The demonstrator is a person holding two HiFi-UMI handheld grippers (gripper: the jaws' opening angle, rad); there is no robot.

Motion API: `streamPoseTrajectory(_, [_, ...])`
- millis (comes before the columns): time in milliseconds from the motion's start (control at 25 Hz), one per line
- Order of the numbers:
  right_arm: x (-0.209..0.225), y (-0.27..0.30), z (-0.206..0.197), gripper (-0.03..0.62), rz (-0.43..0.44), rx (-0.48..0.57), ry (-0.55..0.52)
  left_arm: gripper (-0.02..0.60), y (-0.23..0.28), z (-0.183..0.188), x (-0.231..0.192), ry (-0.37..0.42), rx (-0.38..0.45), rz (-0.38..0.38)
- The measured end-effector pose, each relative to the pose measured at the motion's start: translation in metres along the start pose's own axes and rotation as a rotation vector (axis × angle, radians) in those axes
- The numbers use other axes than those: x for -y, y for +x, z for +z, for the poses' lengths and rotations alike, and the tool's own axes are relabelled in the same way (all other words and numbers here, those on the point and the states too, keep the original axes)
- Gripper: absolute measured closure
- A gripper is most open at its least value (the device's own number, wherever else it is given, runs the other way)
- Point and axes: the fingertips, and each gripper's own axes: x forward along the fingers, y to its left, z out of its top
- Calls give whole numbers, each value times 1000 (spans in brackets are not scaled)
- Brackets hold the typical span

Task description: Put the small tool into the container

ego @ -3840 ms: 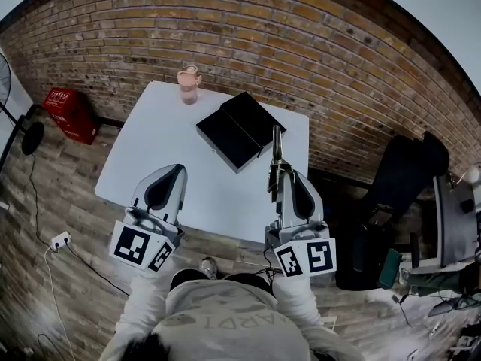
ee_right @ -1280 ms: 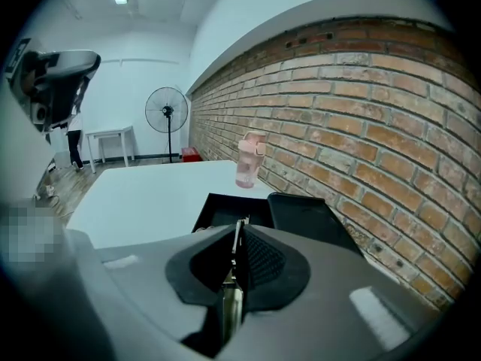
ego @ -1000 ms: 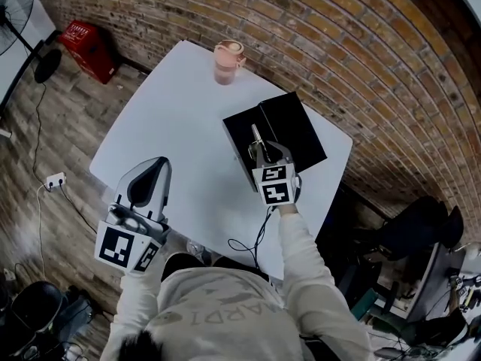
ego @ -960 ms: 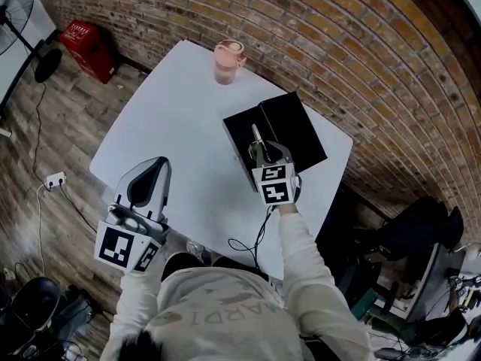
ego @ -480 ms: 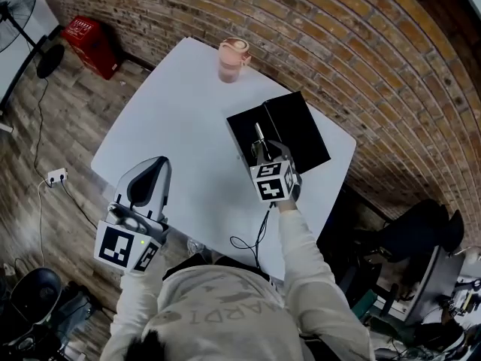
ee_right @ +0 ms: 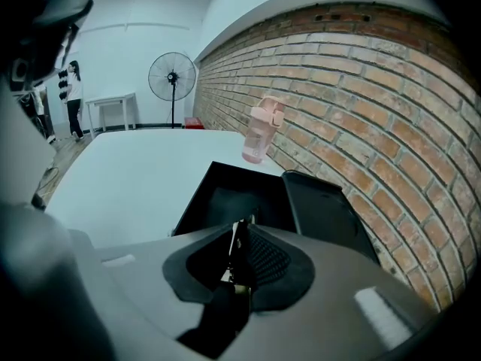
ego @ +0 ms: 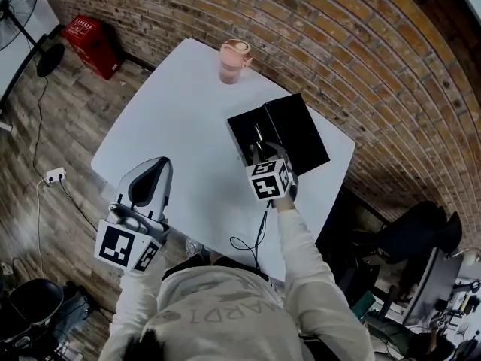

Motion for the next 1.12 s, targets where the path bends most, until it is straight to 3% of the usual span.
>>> streamPoseTrajectory(560, [-16,4,-5,473,114,-25,107,577,-7,2,0,11,1,6])
streamPoseTrajectory(920, [-16,-6,-2,467,169,24,219,577,-15,7,4,16,14,3])
streamPoseTrajectory(1000, [-15,-12,1,475,164,40,228,577,-16,8,6,17,16,-4])
streamPoseTrajectory(1120, [-9,-26,6,551,142,78,255,577,-14,10,11,22,20,-21])
